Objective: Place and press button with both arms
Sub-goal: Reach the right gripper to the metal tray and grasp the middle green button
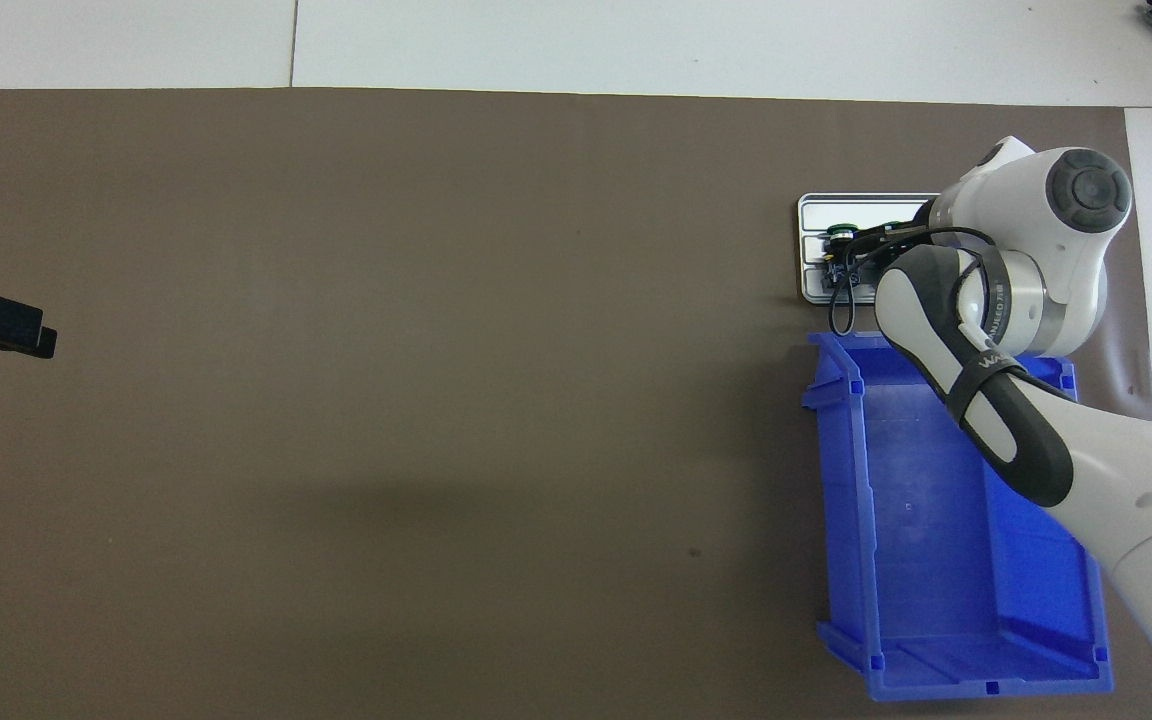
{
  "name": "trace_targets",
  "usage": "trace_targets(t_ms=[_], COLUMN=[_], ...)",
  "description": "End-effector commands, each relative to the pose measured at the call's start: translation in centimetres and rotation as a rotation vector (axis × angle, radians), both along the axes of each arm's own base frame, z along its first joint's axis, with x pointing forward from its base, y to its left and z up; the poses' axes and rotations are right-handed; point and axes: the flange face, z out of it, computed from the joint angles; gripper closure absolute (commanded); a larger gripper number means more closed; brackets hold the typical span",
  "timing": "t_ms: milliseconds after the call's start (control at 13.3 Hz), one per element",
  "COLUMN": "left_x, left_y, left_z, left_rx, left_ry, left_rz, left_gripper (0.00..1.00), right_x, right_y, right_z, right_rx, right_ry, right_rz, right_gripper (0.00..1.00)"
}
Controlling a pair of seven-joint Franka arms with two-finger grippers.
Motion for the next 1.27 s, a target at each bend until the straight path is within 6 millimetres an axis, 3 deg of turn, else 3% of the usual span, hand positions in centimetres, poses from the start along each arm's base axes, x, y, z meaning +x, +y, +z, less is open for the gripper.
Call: trace_targets(t_ms=[0,300,375,450,525,600,674,899,1199], left_x=[-0.8,-0.8,-0.8,-0.8,-0.8,-0.8,-0.8,-0.8,-0.8], left_y=[0.2,0.2,0.2,0.2,0.2,0.2,0.2,0.2,0.2], left_z=[0.1,0.1,0.1,0.1,0.1,0.1,0.1,0.1,0.1], left_rx=[0.015,0.015,0.015,0.015,0.015,0.015,0.015,0.015,0.015], left_ry=[-0.002,-0.002,-0.002,-0.002,-0.002,-0.002,-0.002,-0.002,-0.002], left_rz=[0.004,0.005,0.004,0.004,0.004,0.004,0.004,0.004,0.005], left_gripper=[0.00,0.00,0.00,0.00,0.00,0.00,0.00,0.00,0.00], right_x=[-0.7,-1.1,-1.1,-1.1,-1.1,-1.1,-1.1,-0.9,0.5], right_y=[0.0,0.7,0.5,0.5,0.5,0.5,0.5,0.3,1.0], right_z=[0.0,0.0,0.1,0.1,0.1,0.1,0.0,0.7,5.2], right_rx=[0.020,0.024,0.023,0.022,0.021,0.020,0.020,0.026,0.039], right_ry=[0.004,0.041,0.040,0.038,0.038,0.038,0.040,0.065,0.048], right_rz=[0.027,0.044,0.043,0.045,0.047,0.053,0.053,0.033,-0.095], right_gripper=[0.00,0.00,0.02,0.11,0.34,0.78,1.00,1.00,1.00])
